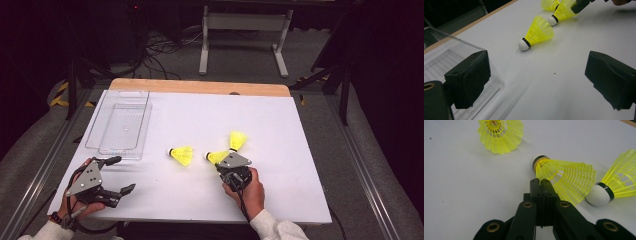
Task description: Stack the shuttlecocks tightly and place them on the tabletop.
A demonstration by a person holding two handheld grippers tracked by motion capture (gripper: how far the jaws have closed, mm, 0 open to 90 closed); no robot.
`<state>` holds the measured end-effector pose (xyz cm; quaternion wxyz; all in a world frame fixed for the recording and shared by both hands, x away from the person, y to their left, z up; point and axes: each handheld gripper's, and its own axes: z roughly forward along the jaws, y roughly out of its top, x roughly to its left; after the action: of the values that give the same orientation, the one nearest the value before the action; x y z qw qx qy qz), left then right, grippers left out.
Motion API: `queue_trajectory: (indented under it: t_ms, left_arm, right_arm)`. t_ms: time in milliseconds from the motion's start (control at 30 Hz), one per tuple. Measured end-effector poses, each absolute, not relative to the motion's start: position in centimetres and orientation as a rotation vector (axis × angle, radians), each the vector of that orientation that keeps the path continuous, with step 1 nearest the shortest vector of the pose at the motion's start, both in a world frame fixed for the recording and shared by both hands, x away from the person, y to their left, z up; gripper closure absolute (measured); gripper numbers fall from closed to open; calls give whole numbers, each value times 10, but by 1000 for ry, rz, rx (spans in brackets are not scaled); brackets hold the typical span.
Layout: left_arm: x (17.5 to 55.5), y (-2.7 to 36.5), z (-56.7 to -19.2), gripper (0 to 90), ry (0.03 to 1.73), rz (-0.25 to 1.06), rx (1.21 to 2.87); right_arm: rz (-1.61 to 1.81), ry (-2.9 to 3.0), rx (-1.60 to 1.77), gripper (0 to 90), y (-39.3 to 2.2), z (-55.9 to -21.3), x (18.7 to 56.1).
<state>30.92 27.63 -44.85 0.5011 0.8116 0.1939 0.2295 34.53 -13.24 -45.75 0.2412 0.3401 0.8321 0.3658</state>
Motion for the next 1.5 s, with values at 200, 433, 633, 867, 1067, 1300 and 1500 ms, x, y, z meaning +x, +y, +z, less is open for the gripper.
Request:
queue_trajectory:
  t_ms: [200, 433, 633, 867, 1067, 1300, 1500]
  left_arm:
    - [309, 277, -448, 72, 468, 557, 1955]
    - [310, 276, -448, 72, 467, 549, 1961]
    - [310, 277, -449, 72, 466, 543, 1960]
    - [311, 276, -449, 73, 468, 539, 1959]
    - [311, 276, -450, 73, 467, 537, 1966]
    - [312, 276, -451, 73, 465, 531, 1966]
    - [312, 275, -451, 73, 465, 527, 1965]
  right_arm:
    - [1029, 2298, 841, 900, -147, -451, 341]
    - [1015, 2319, 777, 900, -154, -445, 340]
    - [1047, 2330, 727, 900, -151, -442, 340]
    - [1064, 2358, 647, 900, -137, -439, 340]
    - [1107, 2371, 627, 900, -128, -438, 344]
    - [1154, 2386, 622, 900, -115, -440, 353]
    - [1196, 2400, 620, 900, -103, -445, 366]
